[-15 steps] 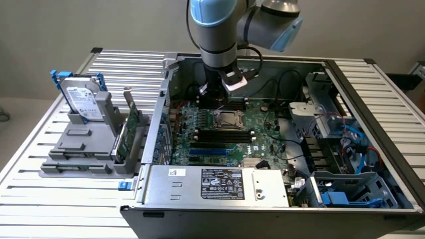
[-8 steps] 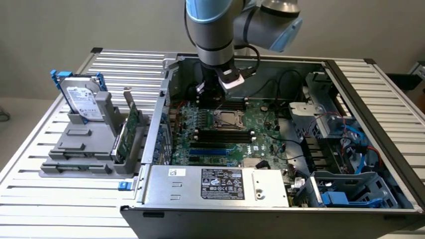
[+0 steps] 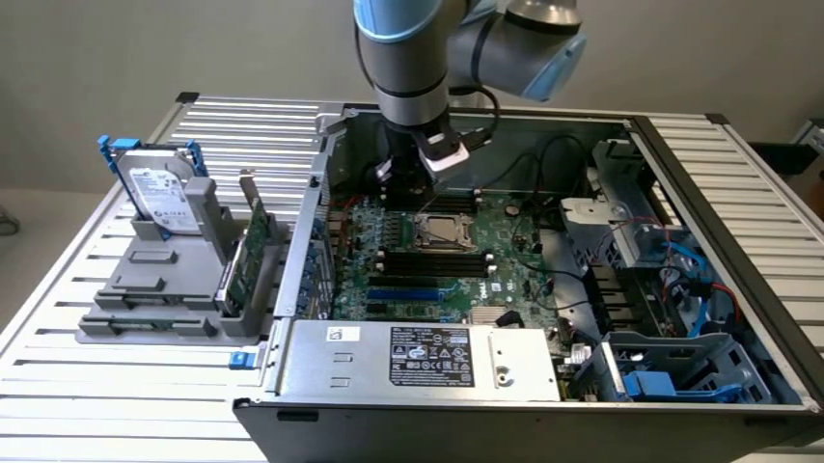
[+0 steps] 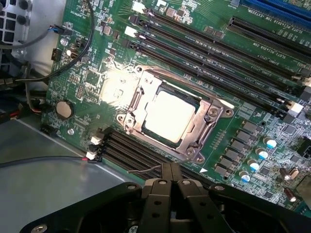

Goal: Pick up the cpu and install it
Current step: 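Install the first cpu locking lever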

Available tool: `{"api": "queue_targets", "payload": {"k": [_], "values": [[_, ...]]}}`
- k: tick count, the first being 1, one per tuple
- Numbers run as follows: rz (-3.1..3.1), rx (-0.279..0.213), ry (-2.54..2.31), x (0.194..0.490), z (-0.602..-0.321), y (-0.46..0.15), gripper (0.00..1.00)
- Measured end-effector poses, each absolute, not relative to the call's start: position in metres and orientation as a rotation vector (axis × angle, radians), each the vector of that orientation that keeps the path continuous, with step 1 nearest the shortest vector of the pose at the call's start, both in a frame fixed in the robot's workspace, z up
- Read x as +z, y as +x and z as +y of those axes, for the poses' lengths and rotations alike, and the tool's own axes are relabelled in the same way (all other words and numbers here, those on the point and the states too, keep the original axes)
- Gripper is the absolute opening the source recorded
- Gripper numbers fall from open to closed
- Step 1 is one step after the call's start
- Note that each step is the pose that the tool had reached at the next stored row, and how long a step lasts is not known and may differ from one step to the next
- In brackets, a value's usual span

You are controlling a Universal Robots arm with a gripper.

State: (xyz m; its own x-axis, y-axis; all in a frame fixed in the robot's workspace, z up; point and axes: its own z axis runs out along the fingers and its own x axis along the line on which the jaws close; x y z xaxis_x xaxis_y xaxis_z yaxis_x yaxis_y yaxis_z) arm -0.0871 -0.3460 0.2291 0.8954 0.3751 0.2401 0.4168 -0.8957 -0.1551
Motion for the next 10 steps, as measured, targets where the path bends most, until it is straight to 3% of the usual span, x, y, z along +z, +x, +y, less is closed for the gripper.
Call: {"api": "queue_targets", "payload": {"k": [10], "values": [[-0.618,-0.301,-2.855,0.2240,-0.3459,-0.0926,0.11]]}}
